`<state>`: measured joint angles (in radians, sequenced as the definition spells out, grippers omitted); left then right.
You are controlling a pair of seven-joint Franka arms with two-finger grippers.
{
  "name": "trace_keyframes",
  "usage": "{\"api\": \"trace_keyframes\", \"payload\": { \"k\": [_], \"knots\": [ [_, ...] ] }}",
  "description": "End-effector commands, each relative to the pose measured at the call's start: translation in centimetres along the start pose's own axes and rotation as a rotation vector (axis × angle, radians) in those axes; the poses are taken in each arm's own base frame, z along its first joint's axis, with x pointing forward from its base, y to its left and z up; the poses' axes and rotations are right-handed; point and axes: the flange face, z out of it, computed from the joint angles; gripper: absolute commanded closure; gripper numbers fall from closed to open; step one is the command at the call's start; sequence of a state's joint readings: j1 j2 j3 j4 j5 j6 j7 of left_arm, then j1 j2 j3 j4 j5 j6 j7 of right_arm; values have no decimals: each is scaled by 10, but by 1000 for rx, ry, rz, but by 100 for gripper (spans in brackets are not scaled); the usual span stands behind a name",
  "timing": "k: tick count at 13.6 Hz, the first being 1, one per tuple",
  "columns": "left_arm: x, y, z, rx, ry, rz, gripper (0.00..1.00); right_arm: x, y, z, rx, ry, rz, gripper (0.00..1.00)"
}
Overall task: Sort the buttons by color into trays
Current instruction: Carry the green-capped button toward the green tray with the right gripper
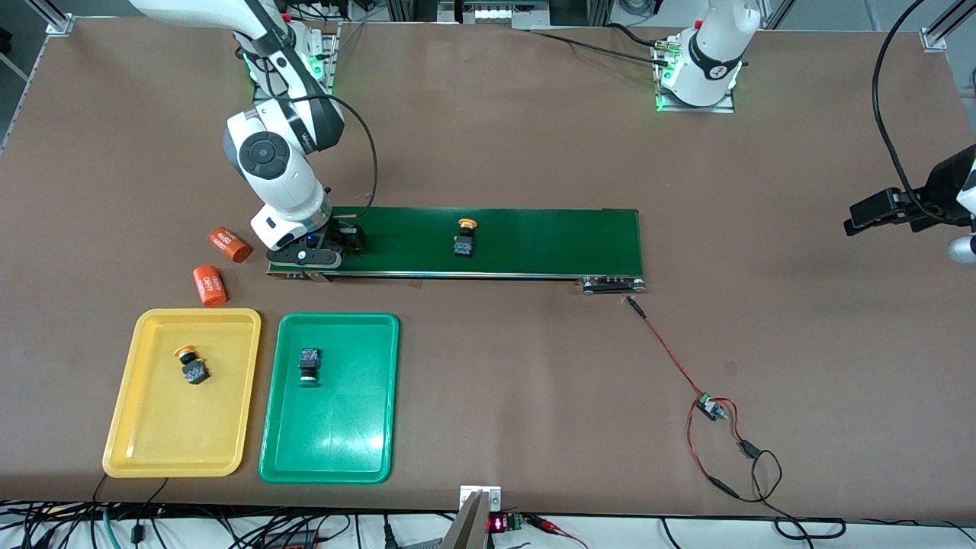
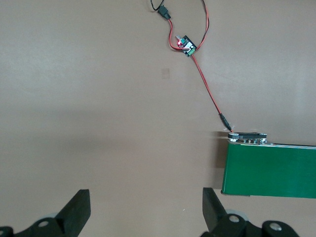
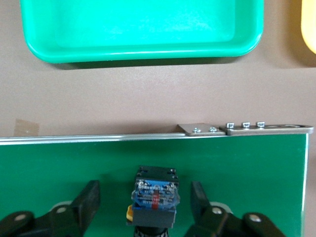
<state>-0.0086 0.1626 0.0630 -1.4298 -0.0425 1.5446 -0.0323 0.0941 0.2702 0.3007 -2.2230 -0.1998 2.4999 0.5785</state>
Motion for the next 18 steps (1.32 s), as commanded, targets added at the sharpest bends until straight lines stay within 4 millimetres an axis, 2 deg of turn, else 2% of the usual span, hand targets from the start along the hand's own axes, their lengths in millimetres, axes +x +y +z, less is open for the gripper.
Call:
{"api": "trace_keyframes", "payload": {
  "k": [1,3,6,8,9,11,14,16,18],
  "knots": [
    [-1,1,-5,0,0,12,0,8,9,9,-5,0,-12,28],
    [0,3,-8,-1,15,15,0,11,12,11,3,13,-10,45],
    [0,8,-8,-47,19,18,0,12,15,14,5,8,-2,76],
    [-3,20,-10,-46,16,43,0,14,19,12,5,9,16,93],
    [-4,27,-10,-47,14,55,0,18,20,7,8,18,13,94],
    [-9,29,-13,-48,7,58,0,34,21,-15,-22,-9,25,96],
    [-10,22,-14,-36,8,46,0,71,19,-80,-52,-39,38,96],
    [-13,18,-19,-37,13,42,0,98,19,-114,-25,12,-19,96],
    [-17,19,-27,-36,24,46,0,126,21,-119,21,35,-14,96]
  ]
}}
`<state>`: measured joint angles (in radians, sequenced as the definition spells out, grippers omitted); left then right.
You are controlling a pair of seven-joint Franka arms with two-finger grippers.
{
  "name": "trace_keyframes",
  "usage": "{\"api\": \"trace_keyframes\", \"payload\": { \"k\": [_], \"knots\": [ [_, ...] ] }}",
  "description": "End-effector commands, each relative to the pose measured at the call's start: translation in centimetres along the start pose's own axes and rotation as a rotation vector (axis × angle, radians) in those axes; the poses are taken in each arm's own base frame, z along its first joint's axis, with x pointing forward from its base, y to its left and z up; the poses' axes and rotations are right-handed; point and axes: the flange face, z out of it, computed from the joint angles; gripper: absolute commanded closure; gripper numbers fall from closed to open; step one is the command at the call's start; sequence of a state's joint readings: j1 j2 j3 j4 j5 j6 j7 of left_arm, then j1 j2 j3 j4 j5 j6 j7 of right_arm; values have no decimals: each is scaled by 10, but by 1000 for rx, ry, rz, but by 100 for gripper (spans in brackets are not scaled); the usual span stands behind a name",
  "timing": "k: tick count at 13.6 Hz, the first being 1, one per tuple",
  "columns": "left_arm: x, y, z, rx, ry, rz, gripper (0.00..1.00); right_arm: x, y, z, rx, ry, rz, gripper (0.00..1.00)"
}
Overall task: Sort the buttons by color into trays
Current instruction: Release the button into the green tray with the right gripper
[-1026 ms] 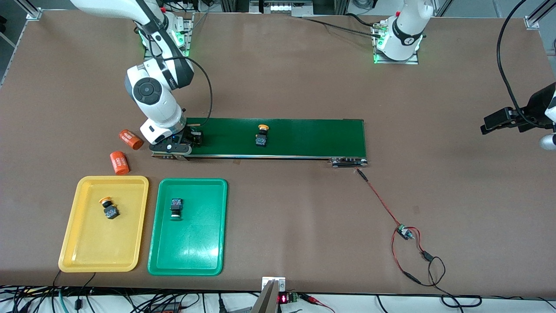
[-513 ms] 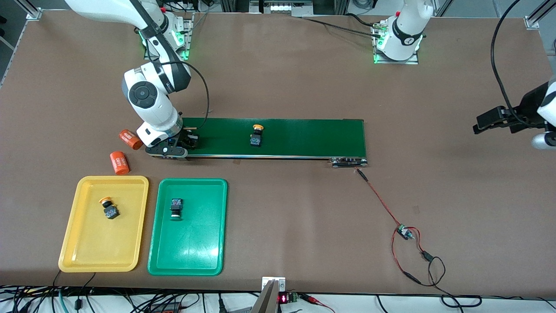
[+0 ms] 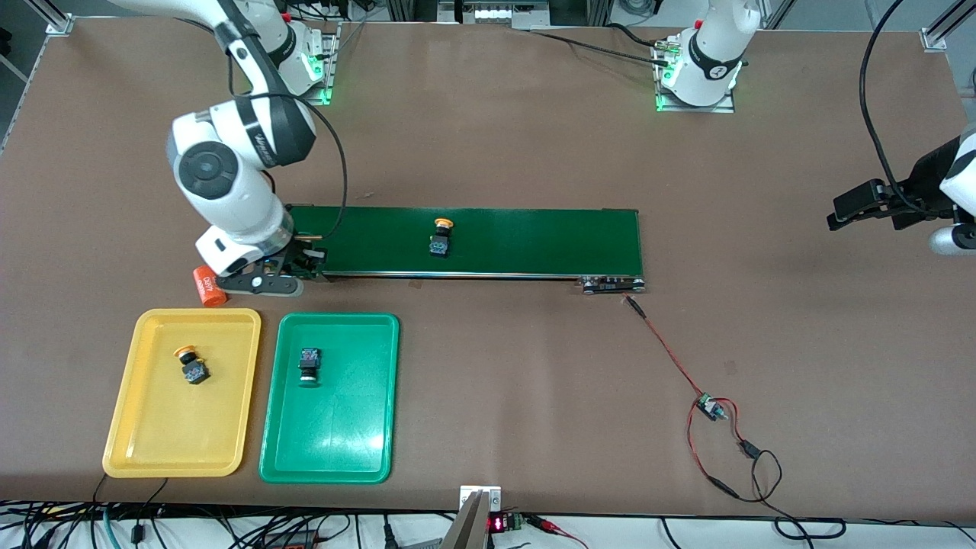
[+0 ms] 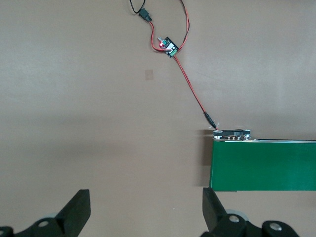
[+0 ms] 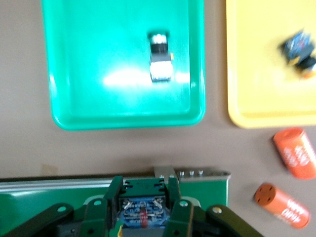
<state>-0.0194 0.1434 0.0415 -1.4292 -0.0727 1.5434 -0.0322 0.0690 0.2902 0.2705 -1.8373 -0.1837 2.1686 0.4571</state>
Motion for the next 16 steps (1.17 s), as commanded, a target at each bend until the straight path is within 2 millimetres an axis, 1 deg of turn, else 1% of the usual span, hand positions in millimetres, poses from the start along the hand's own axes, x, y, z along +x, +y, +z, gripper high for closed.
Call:
{"api": "trace_keyframes", "payload": {
  "k": [1,3,4,6,8,11,13,14,15,16],
  "knots": [
    [-10,-3,-15,-2,5,9,0,39,0,3,75,-4,-7,96],
    [-8,-8,-11,-3,3,-2,0,63,2,14,113,6,-65,96],
    [-7,-9,-11,-3,4,-4,0,78,6,23,138,13,-85,96],
    [-6,-9,-9,-1,3,-4,0,106,7,44,195,42,-139,96],
    [-5,-9,-9,-1,4,-4,0,129,9,70,228,81,-188,96],
    [-4,-9,-9,-1,16,-3,0,142,1,107,254,148,-274,96],
    [1,-8,-11,-4,61,7,0,141,-11,130,269,181,-286,96],
    [3,-8,-10,-4,70,10,0,140,-17,137,274,190,-290,95],
    [2,-9,-9,-2,66,8,0,140,-17,140,275,193,-289,92],
    [0,-10,-6,-2,60,8,0,139,-20,140,276,193,-290,87]
  ]
}}
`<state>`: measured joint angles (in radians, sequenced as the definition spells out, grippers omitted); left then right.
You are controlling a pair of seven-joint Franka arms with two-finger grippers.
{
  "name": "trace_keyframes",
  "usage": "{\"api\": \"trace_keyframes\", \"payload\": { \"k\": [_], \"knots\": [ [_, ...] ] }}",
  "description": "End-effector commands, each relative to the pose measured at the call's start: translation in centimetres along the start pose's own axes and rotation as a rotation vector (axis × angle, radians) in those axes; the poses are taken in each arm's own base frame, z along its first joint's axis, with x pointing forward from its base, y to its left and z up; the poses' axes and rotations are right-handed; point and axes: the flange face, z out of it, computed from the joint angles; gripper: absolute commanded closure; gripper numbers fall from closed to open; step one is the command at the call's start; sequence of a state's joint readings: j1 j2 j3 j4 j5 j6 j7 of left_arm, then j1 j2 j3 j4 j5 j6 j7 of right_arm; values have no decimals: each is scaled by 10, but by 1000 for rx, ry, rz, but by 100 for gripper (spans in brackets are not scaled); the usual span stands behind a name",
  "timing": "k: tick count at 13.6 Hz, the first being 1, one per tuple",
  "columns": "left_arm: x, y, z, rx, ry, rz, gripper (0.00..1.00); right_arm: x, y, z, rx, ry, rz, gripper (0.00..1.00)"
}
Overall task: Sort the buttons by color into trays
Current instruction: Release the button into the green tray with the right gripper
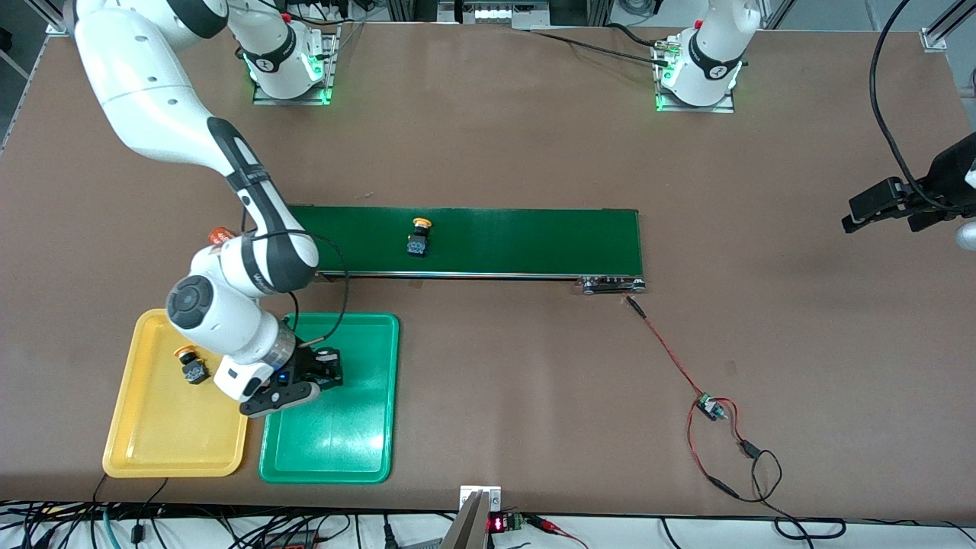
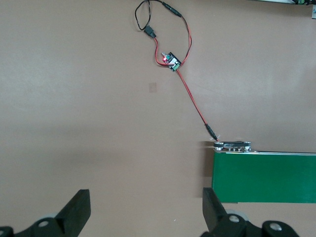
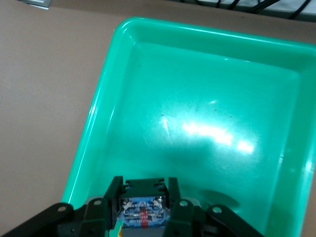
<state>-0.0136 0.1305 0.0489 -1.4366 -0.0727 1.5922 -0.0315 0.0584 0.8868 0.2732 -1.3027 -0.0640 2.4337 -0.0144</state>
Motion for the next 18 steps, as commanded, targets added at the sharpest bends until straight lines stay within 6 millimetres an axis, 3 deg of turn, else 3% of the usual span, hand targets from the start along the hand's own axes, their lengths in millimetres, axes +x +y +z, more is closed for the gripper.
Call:
{"api": "trace_keyframes", "payload": {
  "k": [1,2,5,9,15,18],
  "knots": [
    [-3,-2,3,-1,1,21,0,8,-5,-4,19,22,-13,66],
    [-4,-3,3,2,-3,21,0,9,-5,-4,19,23,-13,35],
    [-5,-2,5,3,-5,24,0,9,-7,-6,27,21,-4,10],
    [-3,-2,5,3,4,22,0,1,-11,-18,14,-28,-13,5],
    [-2,-1,7,3,1,24,0,-51,-3,-105,-88,-288,102,0],
    [-2,-1,6,3,3,24,0,-75,-11,-158,-134,-367,183,0]
  ]
}}
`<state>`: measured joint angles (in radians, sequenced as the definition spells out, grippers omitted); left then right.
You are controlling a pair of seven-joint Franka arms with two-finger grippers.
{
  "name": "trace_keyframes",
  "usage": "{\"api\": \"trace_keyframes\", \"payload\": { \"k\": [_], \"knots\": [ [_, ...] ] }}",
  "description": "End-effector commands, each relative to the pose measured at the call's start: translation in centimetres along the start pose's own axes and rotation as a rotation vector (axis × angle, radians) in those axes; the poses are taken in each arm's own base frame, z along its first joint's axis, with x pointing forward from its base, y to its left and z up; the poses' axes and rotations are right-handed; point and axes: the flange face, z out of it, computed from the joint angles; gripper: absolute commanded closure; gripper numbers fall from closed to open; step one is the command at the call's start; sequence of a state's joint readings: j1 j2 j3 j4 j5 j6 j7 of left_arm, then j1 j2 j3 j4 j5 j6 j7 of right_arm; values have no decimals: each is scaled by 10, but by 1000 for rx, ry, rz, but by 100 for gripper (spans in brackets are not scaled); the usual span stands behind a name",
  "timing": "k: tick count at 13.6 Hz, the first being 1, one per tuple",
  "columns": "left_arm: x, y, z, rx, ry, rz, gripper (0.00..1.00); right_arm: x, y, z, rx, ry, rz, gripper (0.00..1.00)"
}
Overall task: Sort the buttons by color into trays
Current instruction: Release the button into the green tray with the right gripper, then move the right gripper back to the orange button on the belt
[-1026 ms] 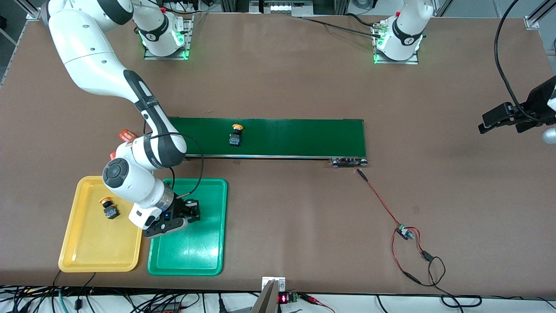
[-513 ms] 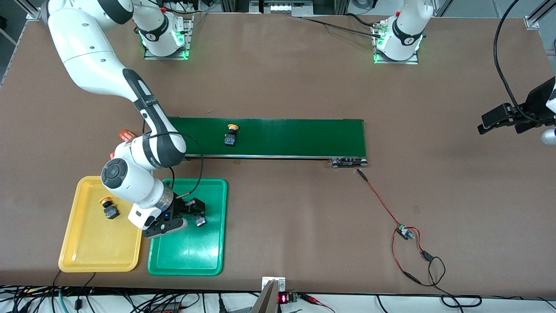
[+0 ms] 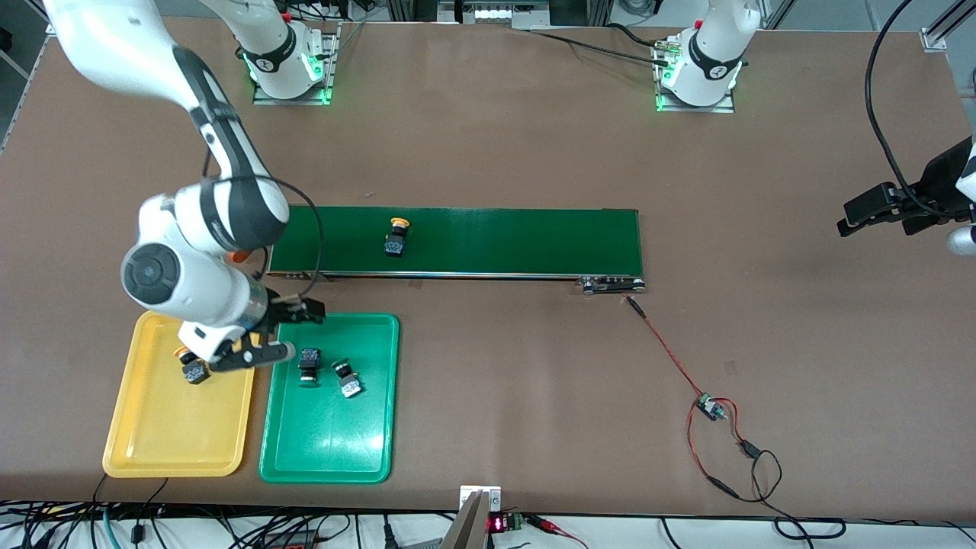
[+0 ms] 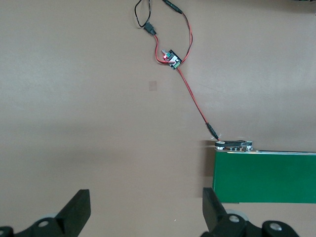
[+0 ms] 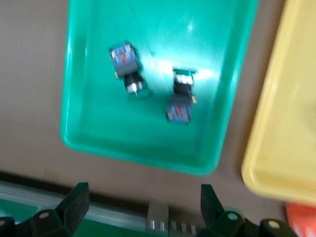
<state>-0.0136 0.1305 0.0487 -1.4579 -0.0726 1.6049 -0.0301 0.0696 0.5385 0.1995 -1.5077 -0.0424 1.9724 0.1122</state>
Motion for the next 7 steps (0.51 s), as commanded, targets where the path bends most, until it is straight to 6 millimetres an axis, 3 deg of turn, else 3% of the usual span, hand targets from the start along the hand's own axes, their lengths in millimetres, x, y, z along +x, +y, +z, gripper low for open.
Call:
{"api": "trace_keyframes", "payload": {
  "k": [1,4,7],
  "knots": [
    [-3,-1,-2,2,11,24,0,-50,0,-39,-28,-54,79,0],
    [-3,-1,-2,3,10,24,0,-84,4,-62,-53,-71,141,0],
    [-2,-3,-1,3,8,20,0,-111,0,-68,-69,-48,214,0]
  ]
}}
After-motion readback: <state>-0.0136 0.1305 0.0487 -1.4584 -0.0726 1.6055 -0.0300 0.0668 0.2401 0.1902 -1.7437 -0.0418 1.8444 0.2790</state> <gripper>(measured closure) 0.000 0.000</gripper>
